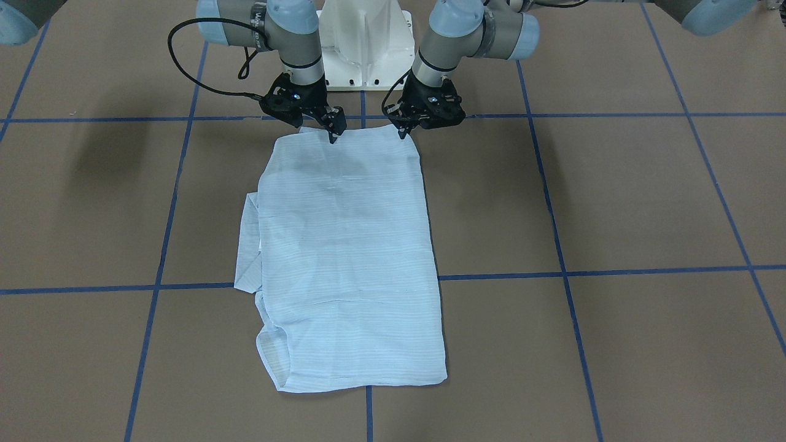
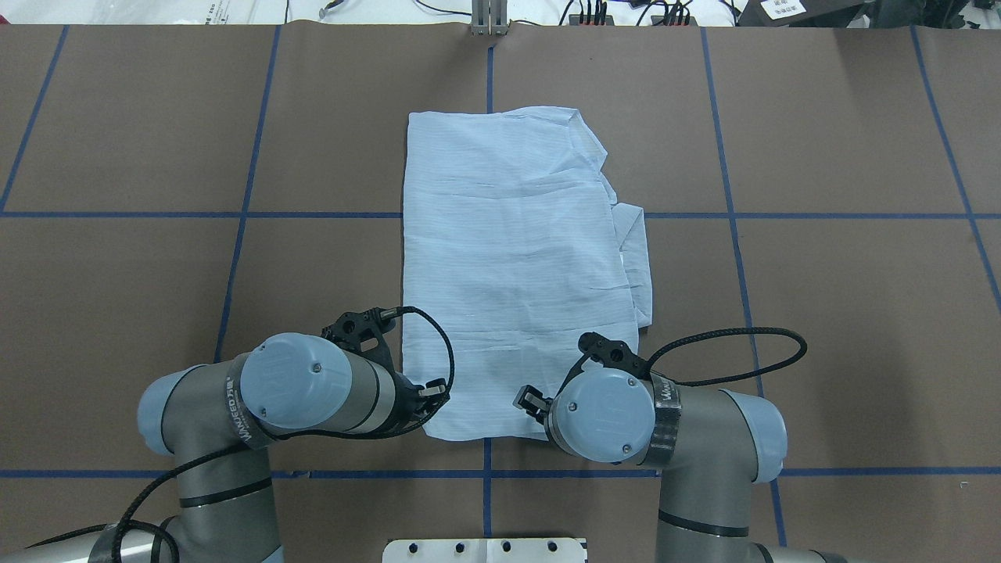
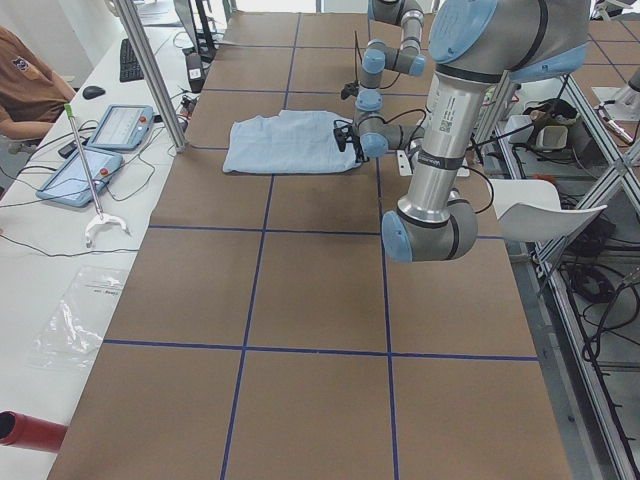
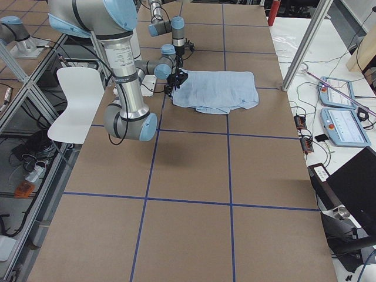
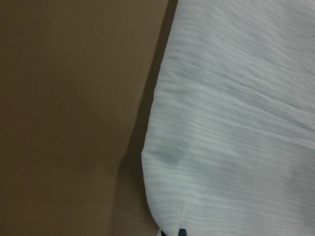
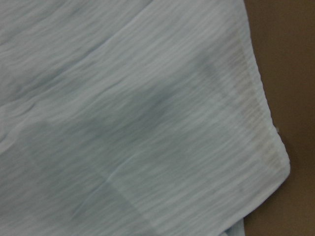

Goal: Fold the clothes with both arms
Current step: 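Grasp the shirt edge nearest the robot with both grippers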

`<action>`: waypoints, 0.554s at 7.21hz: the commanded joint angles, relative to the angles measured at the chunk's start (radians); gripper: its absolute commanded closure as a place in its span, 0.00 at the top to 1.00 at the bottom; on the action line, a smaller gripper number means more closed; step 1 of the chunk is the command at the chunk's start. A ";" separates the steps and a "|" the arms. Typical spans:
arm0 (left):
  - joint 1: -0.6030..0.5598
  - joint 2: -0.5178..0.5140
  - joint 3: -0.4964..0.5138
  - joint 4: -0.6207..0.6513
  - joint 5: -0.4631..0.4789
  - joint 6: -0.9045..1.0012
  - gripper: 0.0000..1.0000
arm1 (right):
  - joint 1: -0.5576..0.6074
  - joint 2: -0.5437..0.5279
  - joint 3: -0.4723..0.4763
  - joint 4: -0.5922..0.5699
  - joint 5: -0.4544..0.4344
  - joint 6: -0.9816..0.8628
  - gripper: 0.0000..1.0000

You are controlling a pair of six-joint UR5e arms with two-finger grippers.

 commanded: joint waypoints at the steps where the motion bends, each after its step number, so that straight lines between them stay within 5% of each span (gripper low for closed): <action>1: 0.000 -0.001 0.000 -0.002 -0.001 0.000 0.00 | 0.011 0.000 -0.006 -0.001 0.000 -0.001 0.98; 4: 0.000 -0.001 0.000 0.000 -0.001 0.000 0.00 | 0.006 -0.020 -0.008 -0.003 0.000 0.000 0.98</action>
